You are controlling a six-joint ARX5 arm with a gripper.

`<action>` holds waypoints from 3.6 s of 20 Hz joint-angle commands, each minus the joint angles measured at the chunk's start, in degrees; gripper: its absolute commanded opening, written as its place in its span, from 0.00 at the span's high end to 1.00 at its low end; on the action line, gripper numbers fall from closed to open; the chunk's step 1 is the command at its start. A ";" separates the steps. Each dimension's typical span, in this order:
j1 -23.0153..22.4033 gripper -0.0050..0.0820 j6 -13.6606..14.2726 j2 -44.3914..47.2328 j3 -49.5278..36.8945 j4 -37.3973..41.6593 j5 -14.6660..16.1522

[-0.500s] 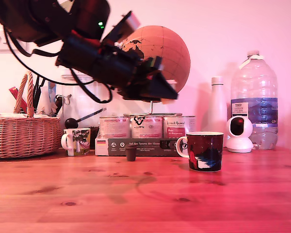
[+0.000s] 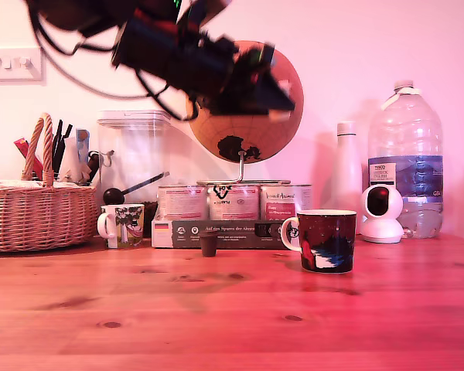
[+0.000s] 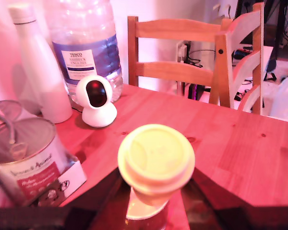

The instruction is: Pick up the coffee capsules on the table and drop them inside the coffee cup

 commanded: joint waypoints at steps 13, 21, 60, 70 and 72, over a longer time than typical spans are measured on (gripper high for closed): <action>-1.92 0.66 1.27 15.06 21.73 -18.27 -0.04; -2.14 0.66 1.40 26.34 35.32 -29.09 -1.31; -2.56 0.21 3.26 34.71 46.64 -40.72 -5.62; -2.45 0.87 3.26 32.48 46.66 -42.45 -6.03; -2.25 0.95 3.26 31.71 46.66 -42.77 -6.05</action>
